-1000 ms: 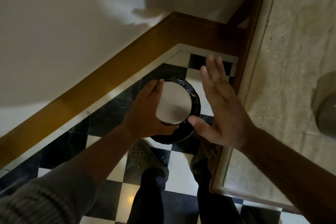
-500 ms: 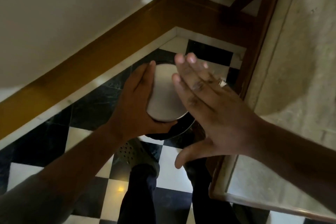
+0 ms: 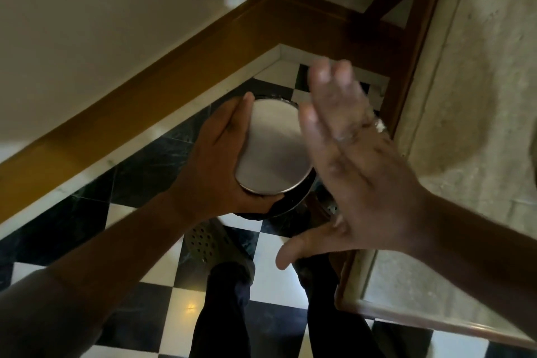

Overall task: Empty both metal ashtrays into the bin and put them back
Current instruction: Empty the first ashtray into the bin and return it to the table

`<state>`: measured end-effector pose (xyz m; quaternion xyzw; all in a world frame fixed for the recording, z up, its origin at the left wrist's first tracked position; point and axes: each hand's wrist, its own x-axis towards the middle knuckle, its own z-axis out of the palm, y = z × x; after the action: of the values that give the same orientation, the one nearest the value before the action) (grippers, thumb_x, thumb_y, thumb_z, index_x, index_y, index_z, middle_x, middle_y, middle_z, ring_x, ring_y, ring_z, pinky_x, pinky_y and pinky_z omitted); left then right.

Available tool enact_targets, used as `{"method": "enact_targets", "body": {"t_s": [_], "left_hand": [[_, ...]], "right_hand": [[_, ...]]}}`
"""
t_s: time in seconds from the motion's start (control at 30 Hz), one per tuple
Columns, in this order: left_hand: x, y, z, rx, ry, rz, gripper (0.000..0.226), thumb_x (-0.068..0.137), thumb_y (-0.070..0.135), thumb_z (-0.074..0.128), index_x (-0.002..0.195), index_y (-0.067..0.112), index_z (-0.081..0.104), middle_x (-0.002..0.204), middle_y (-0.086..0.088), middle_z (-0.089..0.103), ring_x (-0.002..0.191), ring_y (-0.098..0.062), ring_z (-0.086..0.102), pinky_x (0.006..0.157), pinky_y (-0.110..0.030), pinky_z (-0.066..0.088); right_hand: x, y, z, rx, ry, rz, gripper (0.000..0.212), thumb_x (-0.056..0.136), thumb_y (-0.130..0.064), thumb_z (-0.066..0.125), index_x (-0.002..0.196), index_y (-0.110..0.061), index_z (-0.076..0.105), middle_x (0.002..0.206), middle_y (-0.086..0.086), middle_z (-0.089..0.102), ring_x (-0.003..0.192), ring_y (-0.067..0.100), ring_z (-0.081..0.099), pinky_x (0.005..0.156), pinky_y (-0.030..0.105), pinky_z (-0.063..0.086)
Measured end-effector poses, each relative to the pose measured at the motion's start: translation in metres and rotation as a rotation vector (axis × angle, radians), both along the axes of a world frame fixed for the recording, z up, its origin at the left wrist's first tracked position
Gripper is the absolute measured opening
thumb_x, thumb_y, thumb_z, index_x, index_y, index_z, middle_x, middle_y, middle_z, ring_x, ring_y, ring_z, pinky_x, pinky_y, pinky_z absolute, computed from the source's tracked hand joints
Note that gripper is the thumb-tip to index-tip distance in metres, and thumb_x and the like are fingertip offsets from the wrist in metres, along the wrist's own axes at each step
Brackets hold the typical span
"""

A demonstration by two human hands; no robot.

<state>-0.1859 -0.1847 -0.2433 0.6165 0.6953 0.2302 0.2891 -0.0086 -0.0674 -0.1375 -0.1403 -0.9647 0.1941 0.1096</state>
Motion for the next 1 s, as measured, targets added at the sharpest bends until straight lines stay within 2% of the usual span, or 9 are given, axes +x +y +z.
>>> {"method": "enact_targets", "body": {"t_s": [0.07, 0.13, 0.23, 0.3, 0.4, 0.57, 0.7, 0.77, 1.0], "left_hand": [[-0.002, 0.003, 0.004, 0.033, 0.013, -0.002, 0.134, 0.06, 0.077, 0.075, 0.153, 0.001, 0.015, 0.153, -0.024, 0.037, 0.137, -0.033, 0.041, 0.111, -0.04, 0.039], [-0.003, 0.008, 0.014, 0.049, 0.01, 0.019, 0.134, 0.058, 0.075, 0.076, 0.154, 0.003, 0.014, 0.153, -0.022, 0.038, 0.135, -0.031, 0.041, 0.106, -0.042, 0.042], [0.002, 0.014, 0.025, 0.016, 0.003, 0.049, 0.135, 0.057, 0.074, 0.074, 0.156, 0.005, 0.014, 0.153, -0.022, 0.04, 0.132, -0.028, 0.042, 0.099, -0.038, 0.043], [0.006, 0.013, 0.026, -0.013, 0.0, 0.041, 0.137, 0.056, 0.073, 0.077, 0.157, 0.006, 0.014, 0.155, -0.02, 0.039, 0.134, -0.028, 0.041, 0.099, -0.038, 0.044], [0.013, 0.008, 0.02, -0.001, 0.01, 0.007, 0.139, 0.055, 0.069, 0.086, 0.156, 0.002, 0.017, 0.155, -0.022, 0.039, 0.138, -0.029, 0.04, 0.105, -0.039, 0.044], [0.02, 0.008, 0.022, 0.018, -0.011, 0.061, 0.136, 0.058, 0.071, 0.08, 0.156, 0.001, 0.016, 0.156, -0.021, 0.036, 0.137, -0.008, 0.025, 0.106, -0.034, 0.037], [0.018, 0.001, 0.021, 0.041, -0.008, 0.074, 0.132, 0.06, 0.073, 0.074, 0.154, 0.003, 0.014, 0.155, -0.019, 0.032, 0.137, -0.025, 0.033, 0.104, -0.039, 0.039], [0.017, -0.003, 0.018, 0.039, 0.002, 0.079, 0.131, 0.061, 0.073, 0.074, 0.154, 0.003, 0.014, 0.156, -0.023, 0.035, 0.138, -0.027, 0.034, 0.105, -0.038, 0.039], [0.021, -0.013, 0.018, 0.053, 0.007, 0.156, 0.125, 0.064, 0.069, 0.076, 0.152, 0.0, 0.019, 0.152, -0.027, 0.04, 0.136, -0.035, 0.041, 0.104, -0.04, 0.045]], "right_hand": [[0.0, 0.003, 0.007, 0.031, 0.12, -0.036, 0.125, 0.067, -0.085, 0.054, 0.144, 0.006, 0.018, 0.157, 0.012, 0.008, 0.145, 0.029, -0.003, 0.119, 0.053, 0.012], [0.003, 0.004, 0.0, 0.06, 0.086, -0.014, 0.126, 0.067, -0.085, 0.054, 0.148, 0.002, 0.012, 0.157, 0.009, 0.0, 0.147, 0.029, -0.005, 0.119, 0.054, 0.012], [0.012, 0.005, -0.027, 0.032, -0.368, 0.122, 0.128, 0.065, -0.088, 0.05, 0.15, 0.0, 0.012, 0.159, 0.021, 0.005, 0.149, 0.036, 0.002, 0.121, 0.052, 0.014], [0.018, 0.004, -0.036, 0.02, -0.487, 0.129, 0.124, 0.067, -0.086, 0.049, 0.151, -0.002, 0.014, 0.16, 0.022, 0.01, 0.149, 0.037, 0.006, 0.122, 0.05, 0.012], [0.018, 0.002, -0.035, 0.061, -0.414, 0.122, 0.12, 0.068, -0.08, 0.057, 0.149, 0.0, 0.019, 0.158, 0.023, 0.018, 0.148, 0.038, 0.012, 0.121, 0.05, 0.014], [0.017, -0.003, -0.039, 0.12, -0.421, 0.119, 0.11, 0.069, -0.064, 0.067, 0.149, -0.002, 0.023, 0.157, 0.023, 0.023, 0.146, 0.041, 0.017, 0.119, 0.051, 0.015], [0.018, -0.006, -0.046, 0.076, -0.337, 0.049, 0.081, 0.084, -0.035, 0.066, 0.148, -0.004, 0.026, 0.156, 0.024, 0.025, 0.145, 0.043, 0.021, 0.116, 0.054, 0.027], [0.02, -0.008, -0.05, 0.03, -0.311, 0.028, 0.077, 0.086, -0.023, 0.066, 0.148, -0.007, 0.023, 0.156, 0.025, 0.024, 0.145, 0.043, 0.021, 0.111, 0.055, 0.035], [0.02, -0.011, -0.055, -0.102, -0.317, 0.027, 0.071, 0.088, -0.017, 0.056, 0.148, -0.013, 0.02, 0.158, 0.024, 0.018, 0.147, 0.04, 0.014, 0.101, 0.059, 0.046]]}}
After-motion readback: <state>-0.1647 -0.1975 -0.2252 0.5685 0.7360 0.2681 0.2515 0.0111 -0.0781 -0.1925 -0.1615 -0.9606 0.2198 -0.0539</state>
